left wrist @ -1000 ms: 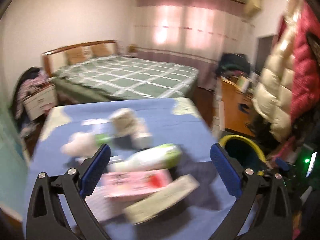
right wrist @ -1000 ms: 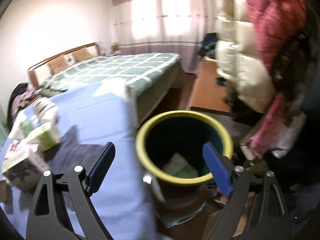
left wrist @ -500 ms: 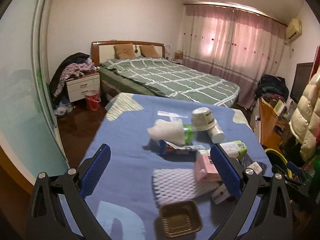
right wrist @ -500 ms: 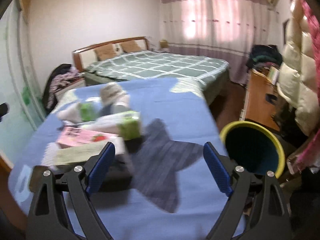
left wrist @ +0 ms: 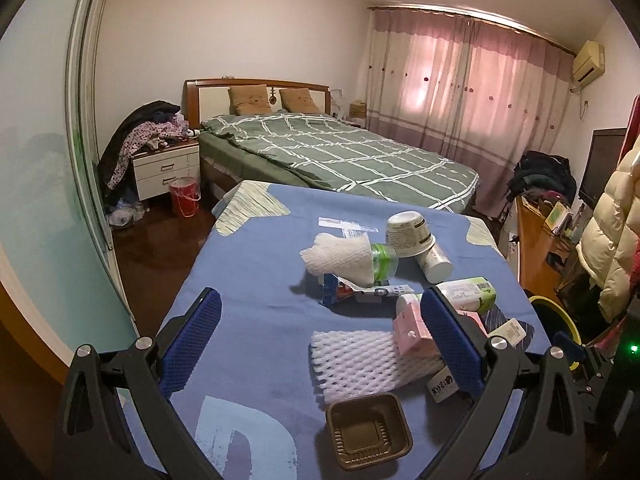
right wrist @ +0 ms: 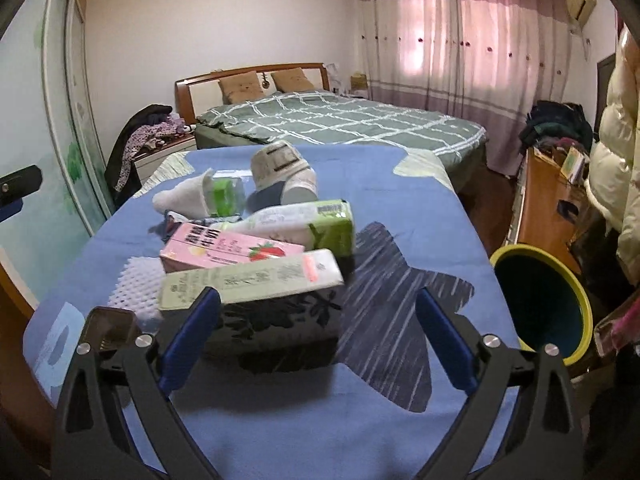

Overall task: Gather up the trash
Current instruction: 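Move the right tool back to the table and grasp the tea box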

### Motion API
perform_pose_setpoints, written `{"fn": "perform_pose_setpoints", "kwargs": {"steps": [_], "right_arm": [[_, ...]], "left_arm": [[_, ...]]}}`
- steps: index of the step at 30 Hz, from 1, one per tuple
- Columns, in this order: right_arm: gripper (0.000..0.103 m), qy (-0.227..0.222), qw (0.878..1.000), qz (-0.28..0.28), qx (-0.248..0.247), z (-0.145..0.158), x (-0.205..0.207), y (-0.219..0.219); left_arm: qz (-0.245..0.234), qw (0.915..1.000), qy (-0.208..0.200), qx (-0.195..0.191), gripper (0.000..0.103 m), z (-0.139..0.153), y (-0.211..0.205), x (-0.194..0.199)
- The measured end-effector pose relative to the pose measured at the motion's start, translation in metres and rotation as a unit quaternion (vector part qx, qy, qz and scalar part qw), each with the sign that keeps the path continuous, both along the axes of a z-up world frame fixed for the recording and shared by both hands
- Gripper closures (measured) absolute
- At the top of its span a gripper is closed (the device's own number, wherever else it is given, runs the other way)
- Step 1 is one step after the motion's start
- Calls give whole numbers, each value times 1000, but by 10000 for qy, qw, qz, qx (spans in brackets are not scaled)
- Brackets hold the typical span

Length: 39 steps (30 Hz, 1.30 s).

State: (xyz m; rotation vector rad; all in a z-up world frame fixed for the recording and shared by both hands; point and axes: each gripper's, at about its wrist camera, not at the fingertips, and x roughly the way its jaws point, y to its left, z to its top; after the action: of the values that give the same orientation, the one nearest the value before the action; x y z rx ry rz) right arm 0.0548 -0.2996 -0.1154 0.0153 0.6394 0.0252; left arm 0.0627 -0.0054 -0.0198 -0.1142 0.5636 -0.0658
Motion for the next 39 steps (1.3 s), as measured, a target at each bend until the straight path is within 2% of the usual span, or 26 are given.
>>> {"fn": "perform_pose_setpoints", "kwargs": {"steps": [5,9,14,22,25,31,36,39], "right_arm": [[10,306,9989,-267,-240,-19,12,-11],[10,462,9984,-316,-77,-34,23,-20],[10,529,9983,-230,79,-35,44,-17],[9,367,9969,-404,-572,-26,93,-10],[9,358,9981,-391,-318,-19,96,-15],[9,196,9987,-11,466,-2,70,-3],[9,221,9979,234,569,-4,75,34],[9,340,9977,346,463,-12,74,50]], "left_arm": [[14,10000,51,-41,5,-2,-1,2],[31,10000,39,-21,5,-2,-2,3],[22,10000,41,-13,5,-2,-2,3],[-2,10000,75,-24,5,-2,-2,5],[3,10000,80,1,5,-1,-5,5],[22,9999,112,-83,5,-5,-6,9],[-41,9999,156,-8,5,-10,-11,9],[7,9999,109,-40,5,-9,-10,9]]}}
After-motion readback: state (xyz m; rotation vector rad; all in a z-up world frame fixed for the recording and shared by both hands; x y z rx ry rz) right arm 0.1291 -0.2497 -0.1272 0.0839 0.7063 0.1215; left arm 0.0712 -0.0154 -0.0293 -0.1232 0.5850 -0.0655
